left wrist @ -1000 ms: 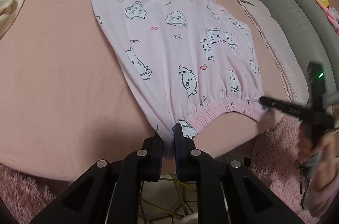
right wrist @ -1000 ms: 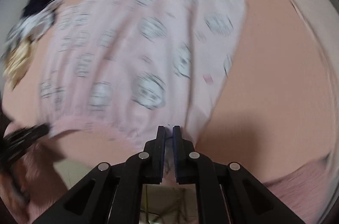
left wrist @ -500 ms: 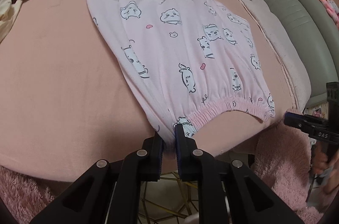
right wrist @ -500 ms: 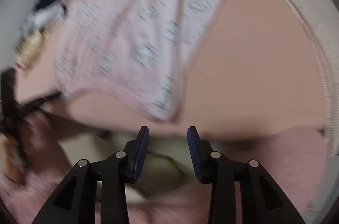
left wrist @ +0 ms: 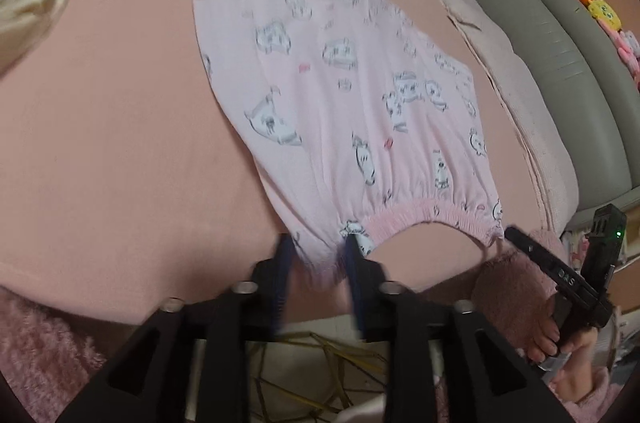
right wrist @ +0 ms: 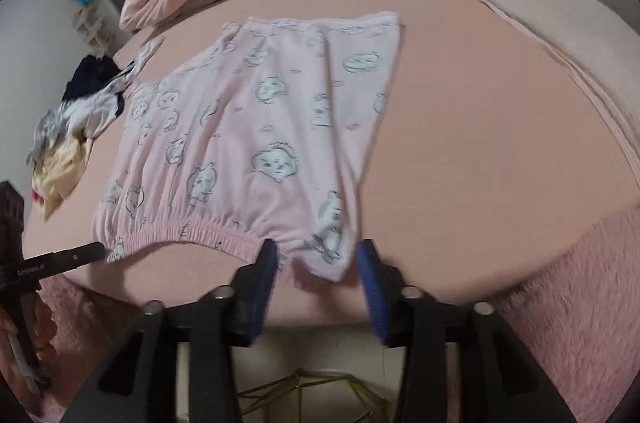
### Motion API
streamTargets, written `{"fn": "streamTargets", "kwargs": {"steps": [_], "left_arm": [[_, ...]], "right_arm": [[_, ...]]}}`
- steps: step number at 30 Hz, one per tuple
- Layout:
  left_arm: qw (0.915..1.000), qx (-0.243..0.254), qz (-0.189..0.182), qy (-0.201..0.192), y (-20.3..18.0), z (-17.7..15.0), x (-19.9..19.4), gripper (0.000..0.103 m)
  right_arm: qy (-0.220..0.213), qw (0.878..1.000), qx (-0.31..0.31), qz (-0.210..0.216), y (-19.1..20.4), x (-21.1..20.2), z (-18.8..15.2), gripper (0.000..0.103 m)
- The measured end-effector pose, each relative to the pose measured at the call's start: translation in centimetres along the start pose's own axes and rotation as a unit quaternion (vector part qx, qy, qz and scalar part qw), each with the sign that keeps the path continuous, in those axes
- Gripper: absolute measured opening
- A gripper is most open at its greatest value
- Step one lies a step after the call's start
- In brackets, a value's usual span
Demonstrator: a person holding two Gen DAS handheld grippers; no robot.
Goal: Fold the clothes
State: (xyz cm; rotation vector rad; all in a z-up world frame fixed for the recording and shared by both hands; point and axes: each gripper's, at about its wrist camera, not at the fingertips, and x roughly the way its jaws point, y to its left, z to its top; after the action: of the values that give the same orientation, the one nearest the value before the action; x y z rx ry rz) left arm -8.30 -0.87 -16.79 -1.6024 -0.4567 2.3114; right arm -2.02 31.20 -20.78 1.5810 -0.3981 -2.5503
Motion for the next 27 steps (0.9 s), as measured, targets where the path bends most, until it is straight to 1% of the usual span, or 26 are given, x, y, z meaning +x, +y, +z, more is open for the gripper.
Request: {"fn": "streamTargets", "kwargs": {"steps": [1, 2, 3, 5, 6, 7, 8, 10, 12, 13, 14, 15, 16, 18, 20, 22, 23, 24, 26, 27], "left_arm": [[1.0, 0.005, 0.001, -0.002, -0.1, -0.1, 0.0, 0.056], [1.0, 0.008, 0.001, -0.001, -0.2, -0.1, 0.1, 0.056], [0.9999, 0.011, 0.002, 0.004, -0.2, -0.2, 0.4, 0.056], [0.9996, 0.019, 0.002, 0.02, -0.4, -0.5, 1.3, 0.055], [0.9994, 0.027, 0.001, 0.024, -0.7, -0.6, 1.5, 0.054], [0.999, 0.038, 0.002, 0.022, -1.1, -0.7, 1.5, 0.051], [0.9985, 0.051, 0.008, 0.018, -1.6, -0.8, 1.3, 0.051], [0.9958, 0.086, 0.033, 0.006, -2.9, -1.0, 1.1, 0.051], [0.9935, 0.102, 0.049, 0.008, -3.4, -1.0, 1.4, 0.049], [0.9931, 0.104, 0.054, 0.013, -3.5, -1.0, 1.7, 0.023], [0.9934, 0.097, 0.058, 0.02, -3.3, -0.8, 1.9, 0.007], [0.9942, 0.089, 0.056, 0.023, -3.1, -0.5, 2.1, 0.007], [0.9957, 0.08, 0.042, 0.019, -3.0, -0.3, 1.8, 0.007], [0.9979, 0.064, 0.014, 0.003, -3.0, 0.0, 0.8, 0.007], [0.9988, 0.048, -0.007, -0.004, -2.9, 0.1, 0.0, 0.007], [0.9996, 0.027, -0.007, 0.005, -2.1, 0.2, -0.2, 0.007], [0.9998, 0.017, -0.004, 0.012, -1.6, 0.1, -0.1, 0.007], [0.9997, 0.009, 0.0, 0.021, -1.0, -0.2, 0.1, 0.007], [0.9991, -0.006, 0.011, 0.041, 0.0, -0.7, 0.8, 0.007], [0.9981, -0.011, 0.023, 0.055, 0.4, -1.0, 1.5, 0.007]], "right_arm": [[0.014, 1.0, 0.008, 0.01, -0.1, 0.5, 0.0, 0.054], [0.043, 0.999, 0.008, 0.022, 0.0, 1.3, -0.3, 0.054], [0.058, 0.998, -0.001, 0.016, 0.3, 1.8, -0.4, 0.054], [0.064, 0.997, -0.031, 0.004, 1.3, 2.5, -0.2, 0.053], [0.063, 0.997, -0.047, 0.001, 2.0, 2.7, -0.2, 0.049], [0.06, 0.996, -0.06, -0.001, 2.5, 2.8, 0.0, 0.033], [0.058, 0.995, -0.075, -0.011, 3.0, 3.0, 0.3, 0.025], [0.047, 0.994, -0.09, -0.03, 3.5, 3.1, 0.6, 0.024], [0.036, 0.995, -0.091, -0.035, 3.7, 2.9, 0.8, 0.024], [0.033, 0.995, -0.089, -0.034, 3.6, 2.9, 0.9, 0.024], [0.031, 0.995, -0.085, -0.029, 3.5, 2.9, 0.9, 0.019], [0.034, 0.997, -0.076, -0.009, 3.2, 2.8, 0.9, 0.014], [0.037, 0.997, -0.066, 0.011, 3.0, 2.8, 0.9, 0.003], [0.043, 0.997, -0.041, 0.055, 2.4, 2.7, 0.5, 0.002], [0.049, 0.993, 0.005, 0.105, 1.3, 2.3, 0.5, 0.002], [0.054, 0.985, 0.052, 0.154, 0.2, 1.9, 0.6, 0.002], [0.057, 0.981, 0.071, 0.172, -0.2, 1.8, 0.6, 0.002], [0.057, 0.983, 0.073, 0.159, -0.5, 2.1, 0.6, 0.002], [0.058, 0.992, 0.058, 0.093, -1.0, 2.5, 0.1, 0.002], [0.067, 0.995, 0.047, 0.05, -1.1, 2.9, -0.3, 0.002]]}}
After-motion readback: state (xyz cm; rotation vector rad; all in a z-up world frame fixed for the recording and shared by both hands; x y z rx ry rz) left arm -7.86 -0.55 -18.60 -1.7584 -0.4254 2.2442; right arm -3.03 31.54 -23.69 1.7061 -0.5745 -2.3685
